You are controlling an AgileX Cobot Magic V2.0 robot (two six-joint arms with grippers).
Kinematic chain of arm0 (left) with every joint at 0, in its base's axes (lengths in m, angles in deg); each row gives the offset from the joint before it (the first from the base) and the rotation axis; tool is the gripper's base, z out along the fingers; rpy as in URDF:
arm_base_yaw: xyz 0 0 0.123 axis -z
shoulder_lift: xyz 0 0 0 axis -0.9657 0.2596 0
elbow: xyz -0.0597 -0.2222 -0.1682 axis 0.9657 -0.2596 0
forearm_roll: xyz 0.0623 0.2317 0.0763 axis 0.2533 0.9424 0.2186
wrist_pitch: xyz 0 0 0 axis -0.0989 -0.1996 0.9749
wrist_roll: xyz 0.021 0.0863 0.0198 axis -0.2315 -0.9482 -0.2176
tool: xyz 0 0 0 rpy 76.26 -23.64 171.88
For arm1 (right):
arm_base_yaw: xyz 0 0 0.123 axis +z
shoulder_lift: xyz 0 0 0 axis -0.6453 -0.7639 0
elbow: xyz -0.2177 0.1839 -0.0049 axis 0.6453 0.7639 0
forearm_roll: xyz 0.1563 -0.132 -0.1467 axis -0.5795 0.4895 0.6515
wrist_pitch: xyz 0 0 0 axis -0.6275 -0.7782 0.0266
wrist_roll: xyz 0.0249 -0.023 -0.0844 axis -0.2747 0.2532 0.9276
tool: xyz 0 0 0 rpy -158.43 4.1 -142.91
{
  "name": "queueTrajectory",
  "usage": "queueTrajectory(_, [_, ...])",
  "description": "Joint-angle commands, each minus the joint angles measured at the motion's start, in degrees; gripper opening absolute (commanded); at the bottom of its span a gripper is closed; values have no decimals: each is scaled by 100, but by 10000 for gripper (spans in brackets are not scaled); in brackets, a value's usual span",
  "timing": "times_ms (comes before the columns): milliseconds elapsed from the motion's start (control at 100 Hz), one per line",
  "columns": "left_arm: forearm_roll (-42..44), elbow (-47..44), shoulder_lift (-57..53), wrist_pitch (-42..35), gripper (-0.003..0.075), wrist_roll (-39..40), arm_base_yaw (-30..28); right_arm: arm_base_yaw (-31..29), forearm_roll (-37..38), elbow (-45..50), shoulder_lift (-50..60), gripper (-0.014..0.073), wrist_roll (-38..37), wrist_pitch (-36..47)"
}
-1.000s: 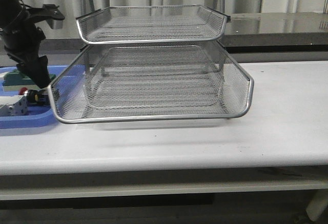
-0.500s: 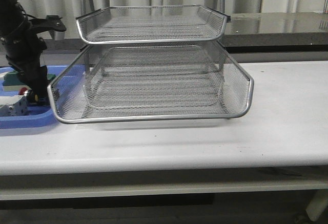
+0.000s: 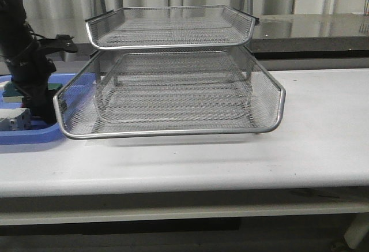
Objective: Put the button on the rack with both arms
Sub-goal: 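Lower the left gripper onto the red push button in the blue tray, then close the left gripper on the button body and lift it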
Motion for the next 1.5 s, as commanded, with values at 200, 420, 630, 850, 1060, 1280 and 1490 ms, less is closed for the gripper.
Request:
queueTrajectory(200, [-51,168,-299,-121,495,-3,33,18,137,-179,7,-71,9,290])
queueTrajectory(420, [-61,178,-299,-101,265,-3,33,18,137,-179,7,-71,9,290])
queueTrajectory(630, [-73,624,-299,379,95,213,33,18,137,-179,7,-71,9,290])
queueTrajectory(850, [-73,1573,-299,1193,85,855,33,18,137,-179,7,-71,9,290])
queueTrajectory(1060, [-11,2405,-403,1880,85,1530,33,18,137,-179,7,-71,9,290])
queueTrajectory(1280, [1,2467,-811,1880,85,1917,33,18,137,-179,7,-71,9,290])
queueTrajectory(1490, [128,2432,-1342,1880,85,2558,53,18,137,-179,7,-71,9,290])
